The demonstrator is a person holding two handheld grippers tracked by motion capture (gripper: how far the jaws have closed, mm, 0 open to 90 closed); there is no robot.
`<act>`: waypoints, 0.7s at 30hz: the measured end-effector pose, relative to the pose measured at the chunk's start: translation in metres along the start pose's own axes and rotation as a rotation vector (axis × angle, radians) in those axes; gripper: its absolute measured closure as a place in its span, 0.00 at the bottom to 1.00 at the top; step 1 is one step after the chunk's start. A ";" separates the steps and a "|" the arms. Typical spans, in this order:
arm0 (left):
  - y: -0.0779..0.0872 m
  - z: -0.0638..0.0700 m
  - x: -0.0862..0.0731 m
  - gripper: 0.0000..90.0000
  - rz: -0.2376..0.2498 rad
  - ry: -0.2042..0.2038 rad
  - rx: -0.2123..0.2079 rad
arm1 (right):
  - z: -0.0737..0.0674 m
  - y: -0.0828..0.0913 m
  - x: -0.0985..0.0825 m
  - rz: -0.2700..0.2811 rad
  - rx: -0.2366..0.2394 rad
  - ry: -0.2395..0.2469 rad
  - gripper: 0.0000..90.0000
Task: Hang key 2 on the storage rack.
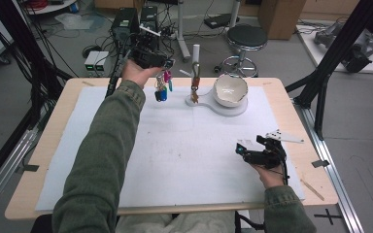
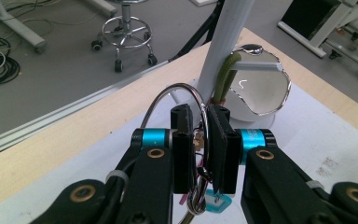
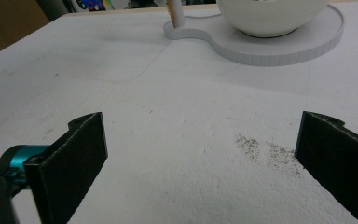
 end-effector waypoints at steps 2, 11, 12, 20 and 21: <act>-0.004 0.000 0.000 0.89 -0.002 0.001 0.010 | 0.000 0.000 0.000 0.000 0.000 0.000 0.02; -0.020 0.007 -0.002 0.89 -0.021 0.013 0.026 | 0.000 0.000 0.000 -0.001 0.002 -0.001 0.02; -0.022 0.008 -0.002 0.89 -0.022 0.011 0.026 | 0.000 -0.001 0.000 0.000 0.000 -0.001 0.02; -0.033 0.014 -0.003 0.89 -0.030 0.012 0.034 | 0.000 -0.001 0.000 -0.002 -0.003 0.002 0.02; -0.034 0.014 -0.004 0.89 -0.036 0.011 0.034 | 0.000 -0.001 0.000 -0.003 -0.003 0.003 0.02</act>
Point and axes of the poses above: each handheld gripper's, and its own axes: y roughly backward along the jaws, x roughly out of its top, z roughly to its right, the point moved 7 cm from there along -y, roughly forward along the jaws, and after that the axes turned 3 degrees about z, right-handed, at the moved point
